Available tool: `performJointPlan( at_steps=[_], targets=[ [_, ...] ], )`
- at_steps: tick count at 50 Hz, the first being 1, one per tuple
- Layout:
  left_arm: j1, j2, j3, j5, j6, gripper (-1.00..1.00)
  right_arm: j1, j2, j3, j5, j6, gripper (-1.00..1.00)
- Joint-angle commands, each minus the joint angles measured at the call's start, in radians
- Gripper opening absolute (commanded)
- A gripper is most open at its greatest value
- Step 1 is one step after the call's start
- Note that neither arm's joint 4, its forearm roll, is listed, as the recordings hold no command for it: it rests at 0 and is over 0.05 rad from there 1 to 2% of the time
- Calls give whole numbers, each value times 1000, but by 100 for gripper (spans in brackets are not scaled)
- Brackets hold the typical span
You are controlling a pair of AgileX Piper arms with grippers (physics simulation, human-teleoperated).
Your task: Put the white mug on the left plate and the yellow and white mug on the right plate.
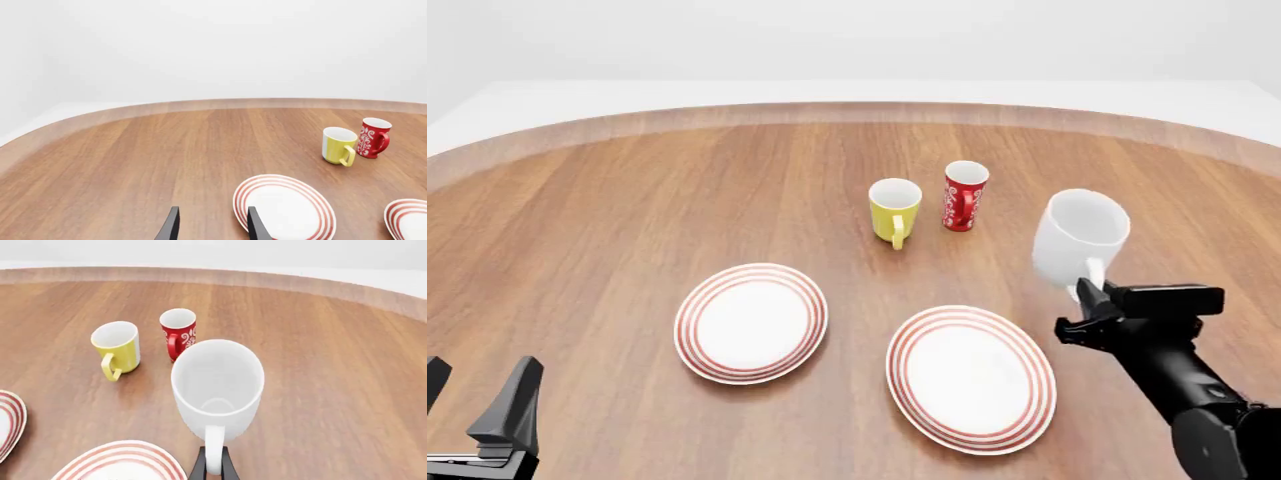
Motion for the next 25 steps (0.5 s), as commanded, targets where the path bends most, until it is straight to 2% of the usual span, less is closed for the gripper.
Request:
performJointPlan(
  at_steps=[1, 8, 13, 16, 25],
  targets=[
    [0, 0, 0, 0, 0, 100, 52, -291, 23, 185, -8, -100],
    [0, 0, 0, 0, 0, 100, 103, -360, 12, 245, -37, -100],
    [0, 0, 0, 0, 0, 100, 119, -397, 1, 281, -34, -100],
    [0, 0, 0, 0, 0, 100, 156, -421, -8, 304, -29, -100],
    [0, 0, 0, 0, 0, 100, 221, -434, -38, 339, -50, -100]
  ],
)
